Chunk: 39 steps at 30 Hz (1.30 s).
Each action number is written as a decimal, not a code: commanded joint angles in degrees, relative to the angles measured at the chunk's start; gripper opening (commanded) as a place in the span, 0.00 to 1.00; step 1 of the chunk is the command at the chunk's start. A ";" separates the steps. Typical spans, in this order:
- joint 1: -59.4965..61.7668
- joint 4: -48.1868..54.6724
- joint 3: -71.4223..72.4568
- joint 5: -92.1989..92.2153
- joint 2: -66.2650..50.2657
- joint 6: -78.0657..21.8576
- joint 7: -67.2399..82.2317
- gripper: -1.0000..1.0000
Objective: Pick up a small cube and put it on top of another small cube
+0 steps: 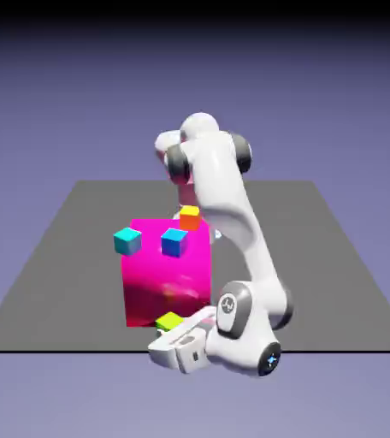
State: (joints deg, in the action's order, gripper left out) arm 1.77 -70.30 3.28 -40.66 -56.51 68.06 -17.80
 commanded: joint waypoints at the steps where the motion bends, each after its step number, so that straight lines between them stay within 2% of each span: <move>1: 1.08 -1.24 -1.12 1.82 2.08 0.16 -0.40 0.00; 15: 11.90 -21.65 -14.40 29.93 31.15 -1.76 -10.39 0.00; 24: 2.02 -40.26 -12.09 46.43 43.04 -14.80 -27.35 0.00; 26: -1.78 -40.59 -9.39 45.04 40.56 -17.10 -29.09 0.00; 33: -2.23 -52.85 -9.23 45.05 45.36 -9.59 -29.27 0.00; 34: -2.23 -52.85 -9.23 45.05 45.36 -9.59 -29.27 1.00; 39: -1.93 -44.56 -9.34 45.04 42.11 -14.67 -29.15 1.00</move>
State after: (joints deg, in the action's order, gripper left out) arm -0.16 -114.86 -6.06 4.38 -14.40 53.39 -46.95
